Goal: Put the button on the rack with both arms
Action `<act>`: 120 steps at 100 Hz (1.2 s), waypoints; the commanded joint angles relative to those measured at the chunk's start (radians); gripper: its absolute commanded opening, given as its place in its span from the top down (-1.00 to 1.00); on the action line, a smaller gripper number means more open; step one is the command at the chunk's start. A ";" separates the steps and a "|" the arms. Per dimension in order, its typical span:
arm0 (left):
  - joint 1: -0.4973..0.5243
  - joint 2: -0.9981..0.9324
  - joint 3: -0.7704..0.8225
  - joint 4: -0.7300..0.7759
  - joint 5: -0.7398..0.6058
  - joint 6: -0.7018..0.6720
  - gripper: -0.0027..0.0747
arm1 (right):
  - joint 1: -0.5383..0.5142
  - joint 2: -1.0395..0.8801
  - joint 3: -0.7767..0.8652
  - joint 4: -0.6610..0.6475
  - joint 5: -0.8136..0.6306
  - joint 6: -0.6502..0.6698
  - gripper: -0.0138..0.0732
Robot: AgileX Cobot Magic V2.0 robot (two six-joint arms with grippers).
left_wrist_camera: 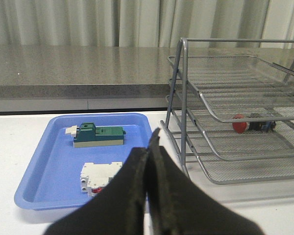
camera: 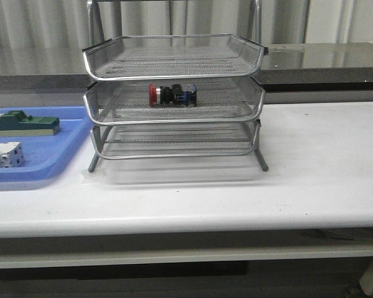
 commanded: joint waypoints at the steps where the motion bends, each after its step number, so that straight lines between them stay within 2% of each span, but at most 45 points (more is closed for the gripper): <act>1: 0.002 0.009 -0.028 -0.019 -0.070 -0.008 0.98 | -0.004 -0.046 0.050 -0.033 -0.171 0.036 0.83; 15: 0.002 0.009 -0.028 -0.019 -0.070 -0.008 0.98 | -0.004 -0.129 0.165 -0.117 -0.263 0.152 0.83; 32: 0.002 0.009 -0.028 -0.019 -0.070 -0.008 0.98 | -0.005 -0.215 0.255 -0.193 -0.281 0.262 0.83; 72: 0.002 0.009 -0.028 -0.019 -0.070 -0.008 0.98 | -0.006 -0.329 0.398 -0.200 -0.322 0.266 0.83; 102: 0.002 0.009 -0.028 -0.019 -0.070 -0.008 0.98 | -0.088 -0.371 0.398 -0.217 -0.319 0.266 0.83; 120: 0.002 0.009 -0.028 -0.019 -0.070 -0.008 0.98 | -0.095 -0.371 0.398 -0.217 -0.319 0.266 0.83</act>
